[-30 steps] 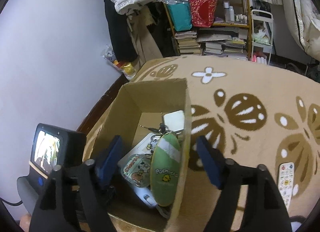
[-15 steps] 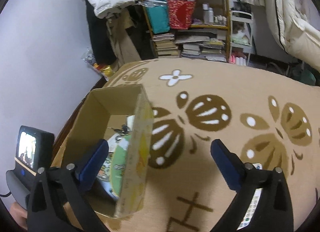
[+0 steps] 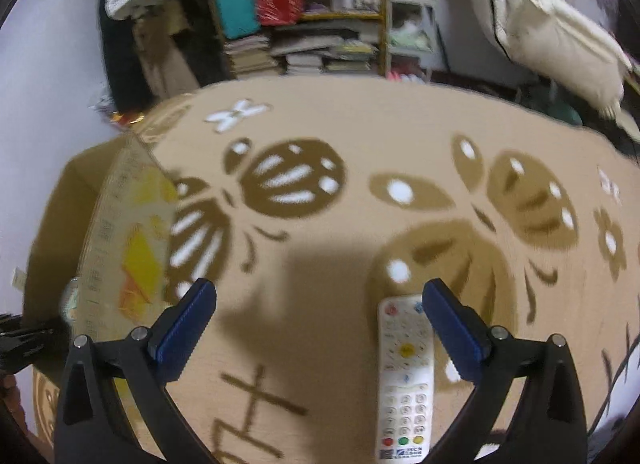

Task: Organize rigid objects
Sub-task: 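Move the right tool back to the white remote on the rug, then grasp the white TV remote with the right tool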

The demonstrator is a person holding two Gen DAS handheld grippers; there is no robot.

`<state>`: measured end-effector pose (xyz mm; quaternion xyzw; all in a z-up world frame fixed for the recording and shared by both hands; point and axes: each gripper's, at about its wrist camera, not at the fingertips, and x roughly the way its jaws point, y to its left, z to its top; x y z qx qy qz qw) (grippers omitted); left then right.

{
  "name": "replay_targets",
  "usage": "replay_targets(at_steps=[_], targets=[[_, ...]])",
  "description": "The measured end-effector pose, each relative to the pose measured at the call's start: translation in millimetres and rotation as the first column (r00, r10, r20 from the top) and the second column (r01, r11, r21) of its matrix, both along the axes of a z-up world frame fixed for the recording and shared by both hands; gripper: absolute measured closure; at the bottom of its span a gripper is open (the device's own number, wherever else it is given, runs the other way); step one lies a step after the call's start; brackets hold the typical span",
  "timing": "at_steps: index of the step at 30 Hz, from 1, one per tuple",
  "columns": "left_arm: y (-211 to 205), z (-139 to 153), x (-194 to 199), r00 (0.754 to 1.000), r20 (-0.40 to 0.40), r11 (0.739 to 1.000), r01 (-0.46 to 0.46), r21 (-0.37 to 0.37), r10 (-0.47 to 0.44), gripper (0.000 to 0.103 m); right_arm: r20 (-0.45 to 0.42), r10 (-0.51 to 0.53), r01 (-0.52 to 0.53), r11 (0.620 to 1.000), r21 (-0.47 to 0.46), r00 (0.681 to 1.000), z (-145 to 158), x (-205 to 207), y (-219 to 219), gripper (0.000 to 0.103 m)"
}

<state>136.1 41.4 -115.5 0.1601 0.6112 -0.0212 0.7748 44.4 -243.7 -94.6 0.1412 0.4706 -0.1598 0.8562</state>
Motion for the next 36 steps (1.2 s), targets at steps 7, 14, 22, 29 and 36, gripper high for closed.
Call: replay_targets(at_steps=[7, 14, 22, 29, 36], targets=[[-0.7, 0.7, -0.5, 1.0, 0.001, 1.0, 0.002, 0.003, -0.002, 0.077, -0.08, -0.099, 0.107, 0.989, 0.105, 0.992, -29.5, -9.2, -41.9, 0.0], [-1.3, 0.3, -1.2, 1.0, 0.001, 1.0, 0.006, 0.01, -0.006, 0.077, -0.105, -0.154, 0.168, 0.975, 0.146, 0.983, -51.3, -14.0, -63.0, 0.005], [1.0, 0.2, -0.6, 1.0, -0.003, 1.0, 0.005, 0.007, -0.005, 0.077, -0.195, -0.115, 0.142, 0.981, 0.133, 0.974, -74.7, -7.9, -57.8, 0.023], [3.6, -1.0, -0.6, 1.0, -0.005, 1.0, -0.001, 0.001, 0.001, 0.077, -0.225, -0.097, 0.12, 0.989, 0.089, 0.969, -81.6, -4.0, -50.9, 0.025], [3.4, -0.9, -1.8, 1.0, -0.002, 1.0, 0.003, 0.009, -0.003, 0.077, -0.222, -0.113, 0.134, 0.988, 0.082, 0.969, -80.9, -6.6, -52.5, 0.04]])
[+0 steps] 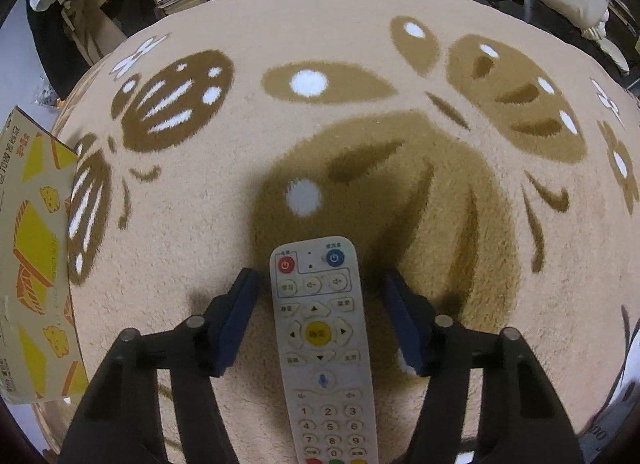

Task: Organize rigid objects
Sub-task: 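Grasp the white TV remote with the right tool, then carry the white remote with the right tool and drop it into the box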

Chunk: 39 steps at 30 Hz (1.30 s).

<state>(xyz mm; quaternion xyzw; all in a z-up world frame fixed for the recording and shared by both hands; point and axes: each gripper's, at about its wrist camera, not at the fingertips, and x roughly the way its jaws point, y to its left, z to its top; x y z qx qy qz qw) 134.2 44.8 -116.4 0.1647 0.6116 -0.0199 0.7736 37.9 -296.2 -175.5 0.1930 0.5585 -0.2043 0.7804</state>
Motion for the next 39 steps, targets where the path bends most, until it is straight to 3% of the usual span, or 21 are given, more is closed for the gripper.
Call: replay_targets(at_steps=[1, 2, 3, 8, 12, 22, 29, 34, 35, 36, 39], targets=[[0.6, 0.1, 0.1, 1.0, 0.0, 1.0, -0.001, -0.001, 0.001, 0.077, 0.001, 0.0, 0.0, 1.0, -0.004, 1.0, 1.0, -1.8, -2.0, 0.043], [0.4, 0.5, -0.2, 1.0, -0.001, 1.0, -0.001, -0.002, 0.001, 0.077, 0.0, 0.0, 0.0, 1.0, -0.013, 1.0, 2.0, -3.2, -2.2, 0.055], [0.2, 0.6, -0.4, 1.0, -0.001, 1.0, -0.001, -0.001, 0.001, 0.077, 0.001, 0.003, -0.003, 1.0, -0.02, 1.0, 3.7, -3.5, -1.9, 0.06], [-0.7, -1.4, -1.2, 1.0, -0.003, 1.0, 0.005, 0.01, -0.005, 0.077, 0.02, 0.013, -0.013, 1.0, -0.021, 1.0, 11.9, -3.6, 1.0, 0.06], [-0.4, -2.0, -0.4, 1.0, -0.006, 1.0, -0.004, 0.005, 0.004, 0.077, 0.106, 0.034, -0.04, 0.997, 0.063, 0.994, 21.3, -7.6, 4.8, 0.06], [-2.5, -4.9, 0.7, 1.0, -0.004, 1.0, -0.001, 0.014, 0.001, 0.077, 0.247, 0.077, -0.098, 0.992, 0.075, 0.966, 48.6, -7.4, 33.1, 0.06], [-2.6, -5.0, 0.8, 1.0, -0.004, 1.0, 0.0, 0.014, 0.0, 0.077, 0.37, 0.078, -0.102, 0.994, 0.045, 0.926, 78.0, -11.1, 48.6, 0.061], [-2.6, -5.2, 0.9, 1.0, -0.004, 1.0, 0.0, 0.015, 0.0, 0.077, 0.463, 0.103, -0.128, 0.991, 0.023, 0.88, 106.1, -10.0, 61.3, 0.065], [-2.7, -5.0, 0.8, 1.0, -0.004, 1.0, 0.0, 0.014, 0.0, 0.077, 0.477, 0.11, -0.133, 0.991, 0.015, 0.872, 111.1, -9.6, 63.7, 0.081], [-2.7, -5.0, 0.8, 1.0, -0.004, 1.0, 0.0, 0.014, 0.0, 0.077, 0.488, 0.118, -0.136, 0.991, 0.001, 0.865, 117.3, -9.2, 66.4, 0.088], [-2.8, -5.0, 0.7, 1.0, -0.003, 1.0, 0.001, 0.016, -0.001, 0.077, 0.541, 0.165, -0.164, 0.985, -0.05, 0.824, 131.5, -4.8, 72.9, 0.089]])
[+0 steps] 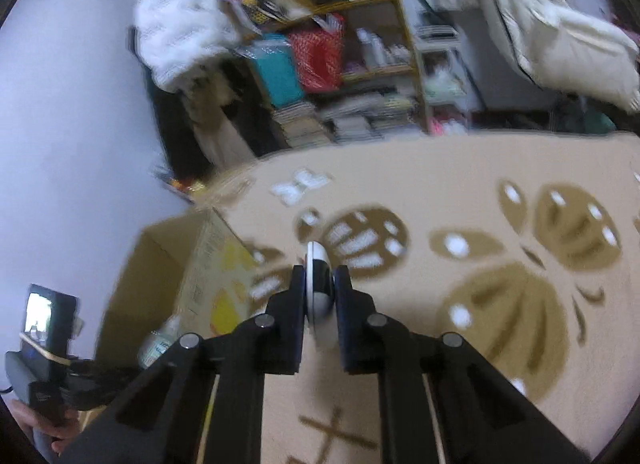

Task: Organize rigid objects
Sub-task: 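Carry the white remote with the right tool and drop it into the box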

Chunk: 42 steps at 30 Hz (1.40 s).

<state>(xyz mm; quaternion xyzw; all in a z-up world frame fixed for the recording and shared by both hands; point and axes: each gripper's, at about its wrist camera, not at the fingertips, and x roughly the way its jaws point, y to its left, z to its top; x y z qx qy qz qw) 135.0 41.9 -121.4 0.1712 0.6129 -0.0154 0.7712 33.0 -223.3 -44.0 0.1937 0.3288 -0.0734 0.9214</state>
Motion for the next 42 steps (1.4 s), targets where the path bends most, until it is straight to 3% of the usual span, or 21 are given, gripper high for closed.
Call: replay_targets(at_steps=[6, 14, 22, 32, 42], targets=[[-1.0, 1.2, -0.3, 1.0, -0.001, 1.0, 0.0, 0.0, 0.0, 0.077, 0.0, 0.025, -0.025, 0.999, -0.025, 1.0, 12.1, 15.6, 12.2, 0.089], [-0.2, 1.1, 0.3, 1.0, -0.003, 1.0, -0.003, -0.003, 0.003, 0.077, 0.092, 0.1, -0.097, 0.995, -0.037, 0.991, 58.1, 19.6, 40.6, 0.089], [0.4, 1.5, 0.7, 1.0, -0.003, 1.0, -0.004, -0.005, 0.004, 0.077, 0.178, 0.205, -0.197, 0.979, -0.06, 0.962, 99.5, 25.2, 75.6, 0.089], [2.4, 1.2, 1.5, 1.0, -0.003, 1.0, -0.009, -0.012, 0.009, 0.077, 0.109, 0.284, -0.278, 0.958, -0.069, 0.953, 64.8, 51.8, 122.1, 0.089], [5.4, -1.6, 2.7, 1.0, -0.005, 0.999, -0.017, -0.028, 0.017, 0.077, 0.056, 0.295, -0.289, 0.953, -0.092, 0.954, 36.3, 76.2, 147.4, 0.089]])
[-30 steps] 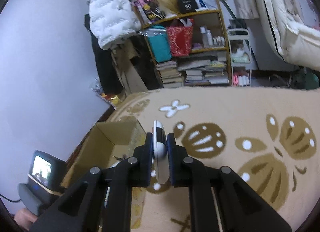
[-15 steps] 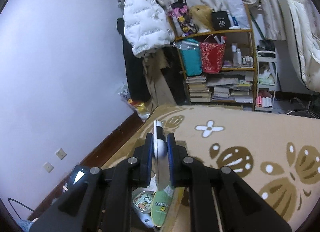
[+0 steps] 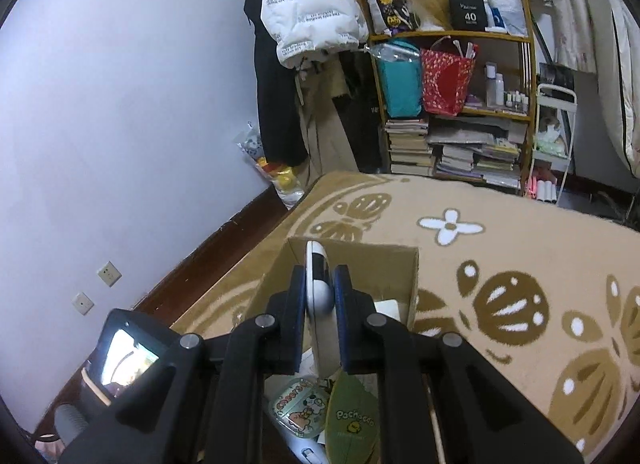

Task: Organize rigid objects

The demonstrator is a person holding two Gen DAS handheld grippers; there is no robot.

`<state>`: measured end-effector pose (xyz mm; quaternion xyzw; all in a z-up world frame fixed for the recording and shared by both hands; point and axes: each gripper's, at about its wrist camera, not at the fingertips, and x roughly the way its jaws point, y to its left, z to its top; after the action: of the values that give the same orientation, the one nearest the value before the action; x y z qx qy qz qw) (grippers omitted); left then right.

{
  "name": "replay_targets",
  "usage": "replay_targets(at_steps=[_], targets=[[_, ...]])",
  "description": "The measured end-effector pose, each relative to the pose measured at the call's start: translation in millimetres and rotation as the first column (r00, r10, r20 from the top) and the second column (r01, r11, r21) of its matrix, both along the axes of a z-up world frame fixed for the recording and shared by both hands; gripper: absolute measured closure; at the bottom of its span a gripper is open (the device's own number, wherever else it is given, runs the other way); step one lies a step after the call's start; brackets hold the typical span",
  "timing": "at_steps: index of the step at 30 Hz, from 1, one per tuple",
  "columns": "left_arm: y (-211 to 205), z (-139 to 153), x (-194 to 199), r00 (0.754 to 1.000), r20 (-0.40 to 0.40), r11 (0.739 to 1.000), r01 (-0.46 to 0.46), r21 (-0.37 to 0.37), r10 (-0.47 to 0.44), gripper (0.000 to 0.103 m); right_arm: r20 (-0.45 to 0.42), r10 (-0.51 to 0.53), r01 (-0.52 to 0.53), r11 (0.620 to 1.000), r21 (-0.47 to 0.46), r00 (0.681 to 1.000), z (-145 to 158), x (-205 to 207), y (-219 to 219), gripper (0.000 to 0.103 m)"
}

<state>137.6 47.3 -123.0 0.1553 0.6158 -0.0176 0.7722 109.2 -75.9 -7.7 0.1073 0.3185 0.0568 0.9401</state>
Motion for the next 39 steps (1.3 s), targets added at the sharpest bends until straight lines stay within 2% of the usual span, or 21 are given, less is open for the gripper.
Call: replay_targets(at_steps=[3, 8, 10, 13, 22, 30, 34, 38, 39], targets=[[0.9, -1.4, 1.2, 1.0, -0.001, 1.0, -0.002, -0.003, 0.002, 0.077, 0.026, -0.008, 0.008, 1.0, 0.001, 1.0, -7.7, -4.6, -1.0, 0.089], [-1.9, -3.1, 0.0, 1.0, 0.01, 1.0, 0.013, 0.015, -0.013, 0.076, -0.078, -0.001, 0.0, 1.0, -0.019, 0.997, -22.9, 1.0, 0.6, 0.089], [-1.4, -3.0, 0.9, 1.0, 0.008, 1.0, 0.006, 0.007, -0.006, 0.076, -0.082, 0.004, -0.008, 0.999, -0.045, 0.997, -23.9, -6.2, 4.3, 0.089], [-1.9, -0.8, -0.8, 1.0, 0.012, 1.0, 0.004, 0.004, -0.004, 0.077, -0.099, 0.024, -0.027, 0.999, -0.034, 0.995, -24.3, -12.9, 4.6, 0.089], [0.3, 13.2, -17.5, 0.996, 0.092, 1.0, -0.003, -0.011, 0.004, 0.076, -0.131, 0.008, -0.009, 1.0, -0.003, 0.991, -17.8, -31.3, -8.1, 0.086], [4.1, 37.3, -35.6, 0.984, 0.177, 0.999, -0.007, -0.049, 0.015, 0.076, -0.13, -0.025, 0.027, 0.999, 0.02, 0.991, -11.1, -67.0, -29.0, 0.054], [-0.6, 48.7, -49.1, 0.976, 0.218, 0.999, 0.021, -0.048, -0.01, 0.076, -0.124, -0.039, 0.044, 0.999, 0.032, 0.992, -7.2, -86.4, -38.9, 0.045], [-5.9, 67.9, -67.2, 0.953, 0.299, 0.998, 0.054, -0.038, -0.041, 0.052, -0.115, -0.063, 0.067, 0.997, 0.036, 0.991, -2.0, -105.1, -49.0, 0.029], [-7.0, 72.3, -71.5, 0.946, 0.32, 0.998, 0.061, -0.035, -0.047, 0.049, -0.112, -0.069, 0.075, 0.996, 0.042, 0.991, -0.9, -109.1, -51.6, 0.025]])
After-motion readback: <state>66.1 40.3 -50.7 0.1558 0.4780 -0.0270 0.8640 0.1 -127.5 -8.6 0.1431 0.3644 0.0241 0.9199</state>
